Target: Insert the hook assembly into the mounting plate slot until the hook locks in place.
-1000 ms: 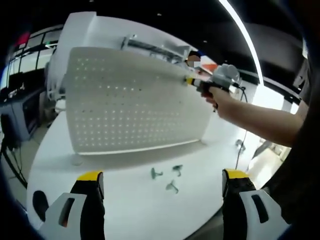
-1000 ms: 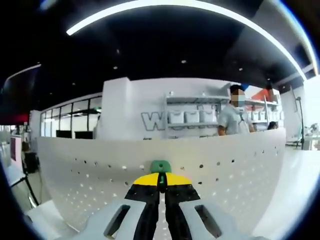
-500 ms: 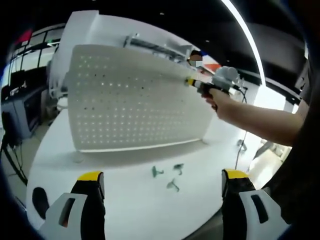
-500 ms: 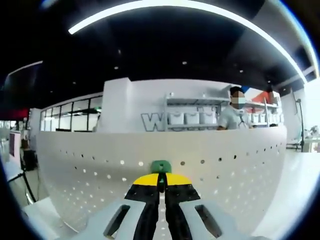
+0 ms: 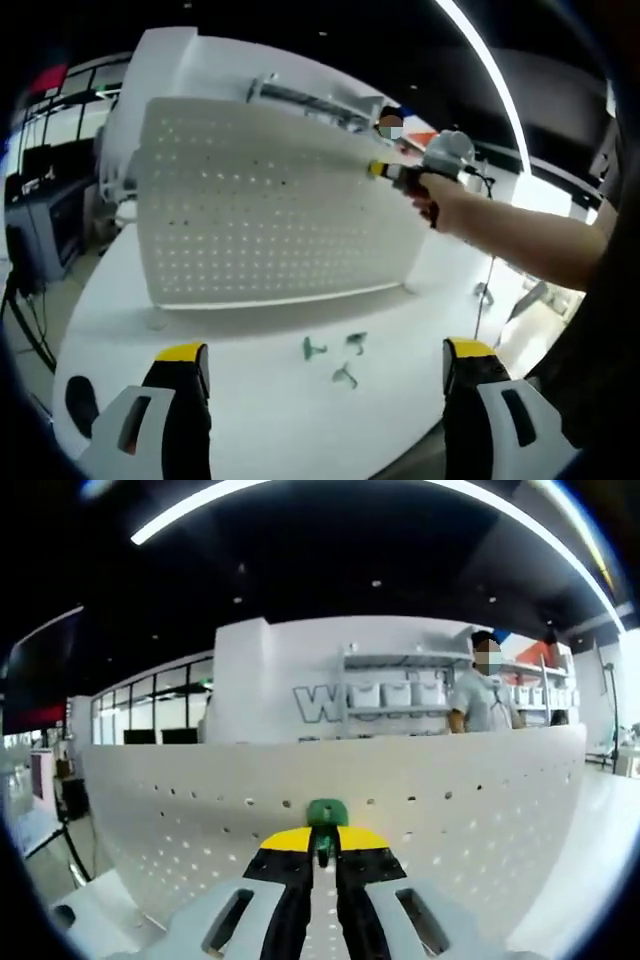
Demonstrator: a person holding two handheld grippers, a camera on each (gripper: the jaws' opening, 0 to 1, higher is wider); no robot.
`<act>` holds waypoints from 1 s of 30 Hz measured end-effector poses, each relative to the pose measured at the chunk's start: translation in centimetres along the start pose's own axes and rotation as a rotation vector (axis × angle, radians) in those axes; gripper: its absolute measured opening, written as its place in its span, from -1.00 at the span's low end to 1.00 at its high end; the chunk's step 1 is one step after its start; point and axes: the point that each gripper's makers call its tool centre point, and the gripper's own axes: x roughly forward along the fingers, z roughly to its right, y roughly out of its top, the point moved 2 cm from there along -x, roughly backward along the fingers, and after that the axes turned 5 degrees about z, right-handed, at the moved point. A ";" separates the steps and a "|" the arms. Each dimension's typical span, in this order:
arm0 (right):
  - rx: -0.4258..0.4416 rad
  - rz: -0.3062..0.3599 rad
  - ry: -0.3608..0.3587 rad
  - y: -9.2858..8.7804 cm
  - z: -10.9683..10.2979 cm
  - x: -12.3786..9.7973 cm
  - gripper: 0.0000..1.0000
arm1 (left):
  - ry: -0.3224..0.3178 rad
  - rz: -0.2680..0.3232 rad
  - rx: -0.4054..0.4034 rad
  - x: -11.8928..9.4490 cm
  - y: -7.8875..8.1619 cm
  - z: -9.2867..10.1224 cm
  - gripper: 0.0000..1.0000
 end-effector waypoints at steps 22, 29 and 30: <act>-0.014 -0.042 0.089 0.0 1.0 -3.6 -0.67 | -0.033 -0.001 0.018 0.5 -0.4 1.6 0.99; 0.001 -0.114 0.125 -2.9 1.0 -6.9 -0.63 | -0.021 0.003 0.022 0.0 -0.2 1.2 0.99; 0.002 -0.121 0.127 -3.2 0.9 -7.4 -0.63 | -0.019 0.004 0.023 -0.1 -0.2 1.2 0.99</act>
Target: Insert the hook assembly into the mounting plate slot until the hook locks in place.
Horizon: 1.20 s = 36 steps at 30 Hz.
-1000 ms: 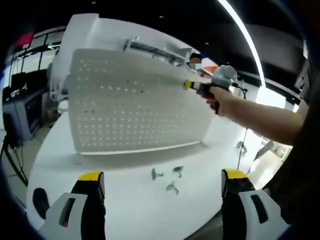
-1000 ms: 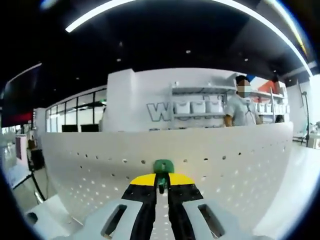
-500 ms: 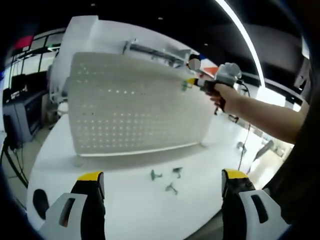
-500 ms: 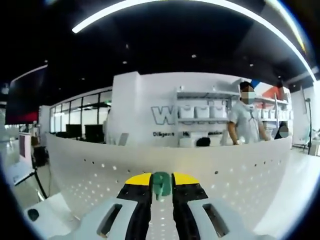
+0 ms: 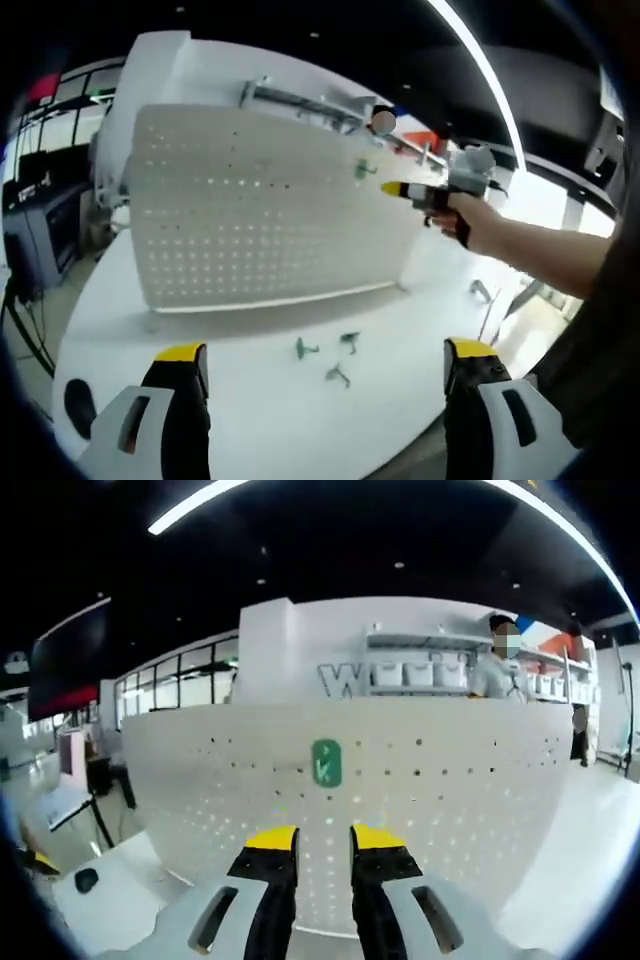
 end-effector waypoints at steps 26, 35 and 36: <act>-0.006 -0.324 0.249 -11.9 -6.3 -13.5 -0.36 | 0.017 -0.043 0.052 -1.8 -1.2 -1.4 0.95; 0.018 -0.378 0.294 -13.0 -8.0 -16.7 -0.28 | -0.002 -0.057 0.054 -2.0 -1.7 -1.0 0.86; 0.016 -0.378 0.300 -13.1 -8.3 -17.1 -0.28 | -0.004 -0.056 0.054 -2.0 -1.8 -1.0 0.86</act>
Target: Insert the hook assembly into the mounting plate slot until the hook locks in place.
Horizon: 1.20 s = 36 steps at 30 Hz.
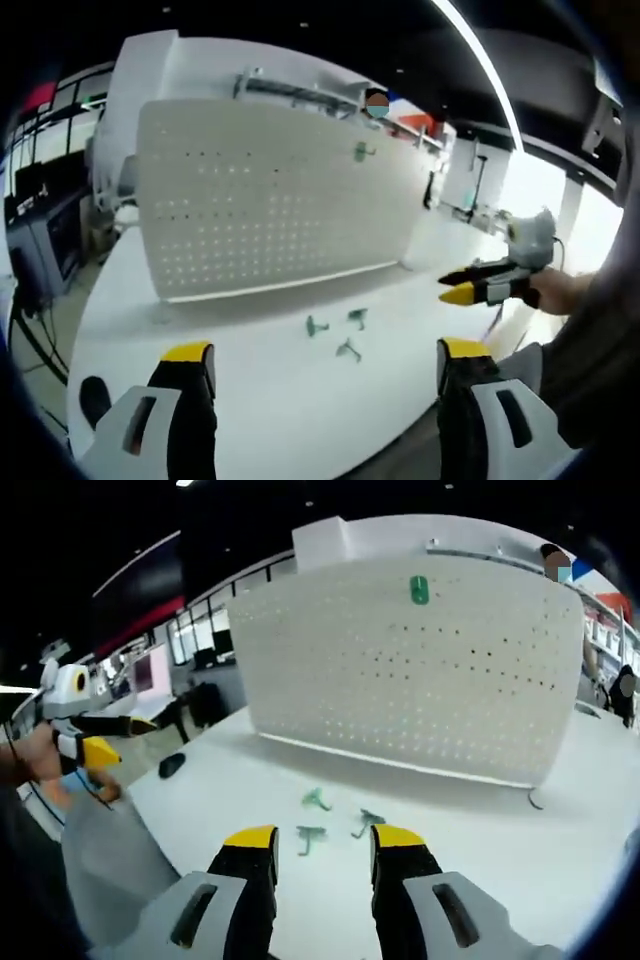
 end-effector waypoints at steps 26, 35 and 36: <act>0.130 -0.060 0.058 -3.1 -3.0 -3.5 0.12 | -0.077 -0.075 0.009 1.0 -2.1 2.8 0.83; 0.032 -0.091 0.053 -3.7 -2.7 -3.9 0.20 | -0.123 -0.152 0.021 1.8 -4.3 3.9 0.83; 0.039 -0.093 0.055 -3.8 -2.7 -3.8 0.21 | -0.128 -0.158 0.020 1.9 -4.5 4.1 0.83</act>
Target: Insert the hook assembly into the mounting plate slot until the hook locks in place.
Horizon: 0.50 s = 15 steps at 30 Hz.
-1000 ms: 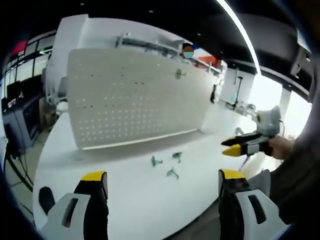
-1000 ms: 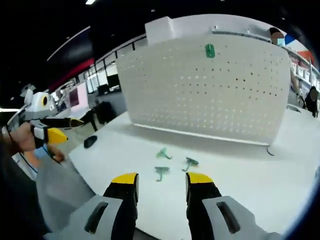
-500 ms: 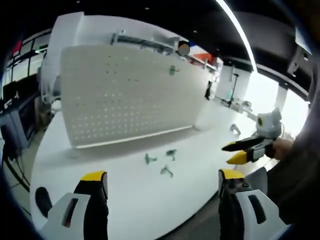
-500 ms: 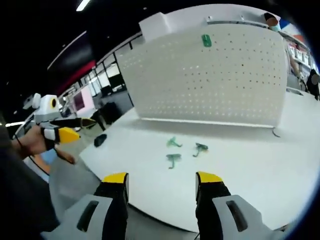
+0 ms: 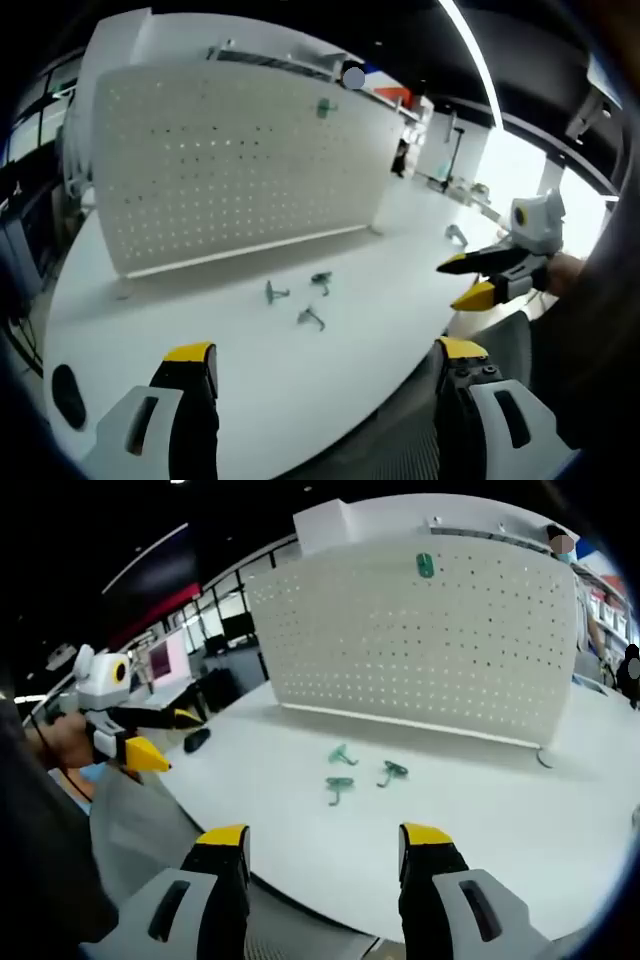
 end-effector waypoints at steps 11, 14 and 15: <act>-0.012 -0.033 0.004 -0.6 0.4 -0.1 0.16 | -0.110 -0.067 0.059 2.9 -2.1 0.6 0.52; -0.022 -0.031 0.002 -0.3 0.7 0.0 0.13 | -0.132 -0.093 0.072 4.1 -2.7 0.3 0.41; -0.021 -0.032 0.001 -0.2 0.8 0.1 0.13 | -0.137 -0.094 0.070 4.7 -2.8 0.2 0.37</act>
